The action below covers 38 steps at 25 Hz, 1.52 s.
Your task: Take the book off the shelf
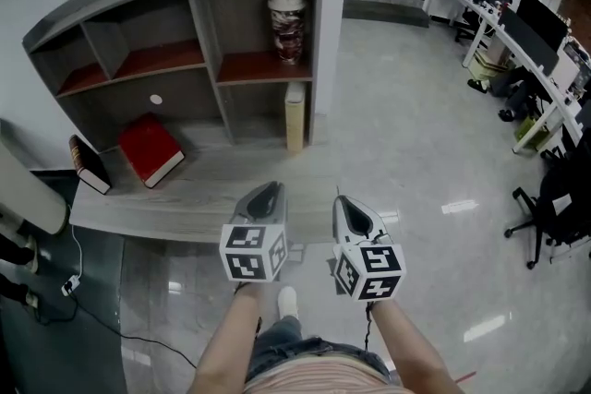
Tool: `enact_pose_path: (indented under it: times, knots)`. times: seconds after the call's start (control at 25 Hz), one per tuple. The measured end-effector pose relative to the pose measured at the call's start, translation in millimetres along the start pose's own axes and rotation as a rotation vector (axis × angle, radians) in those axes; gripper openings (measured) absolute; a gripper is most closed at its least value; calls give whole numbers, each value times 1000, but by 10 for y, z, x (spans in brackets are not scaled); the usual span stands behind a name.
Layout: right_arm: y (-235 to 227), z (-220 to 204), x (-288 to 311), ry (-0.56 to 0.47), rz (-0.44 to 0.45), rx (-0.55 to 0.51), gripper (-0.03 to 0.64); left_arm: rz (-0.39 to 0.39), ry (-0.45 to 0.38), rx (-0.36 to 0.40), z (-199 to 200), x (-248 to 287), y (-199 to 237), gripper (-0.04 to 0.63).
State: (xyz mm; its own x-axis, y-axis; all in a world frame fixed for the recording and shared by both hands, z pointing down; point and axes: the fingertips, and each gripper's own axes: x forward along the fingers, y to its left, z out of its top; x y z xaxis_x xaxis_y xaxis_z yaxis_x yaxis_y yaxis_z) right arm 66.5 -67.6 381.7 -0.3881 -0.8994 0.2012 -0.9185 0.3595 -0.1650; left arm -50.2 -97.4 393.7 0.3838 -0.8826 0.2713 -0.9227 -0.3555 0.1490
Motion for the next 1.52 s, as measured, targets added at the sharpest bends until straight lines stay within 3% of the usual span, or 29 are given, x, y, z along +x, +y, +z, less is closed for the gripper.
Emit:
enact_pose_path:
  times: [0.24,0.36,0.76,1.16,1.52]
  knots:
    - [-35,57,371,15,-32,10,5,-24,11,-37,65,350,250,22]
    - [-74,57,500,31,-55,4,5,-45,31,-47,55,504,305,70]
    - [-153,-24,784,69,-118,35,5,-56,85,-3,46,961,479,155]
    - [-473,-43,976,102,-144,44,5,10,121,15,31,1508,585,238]
    - [-817,-83,1311,158,-120,46,5,82,185,2,-141,2063,665,250]
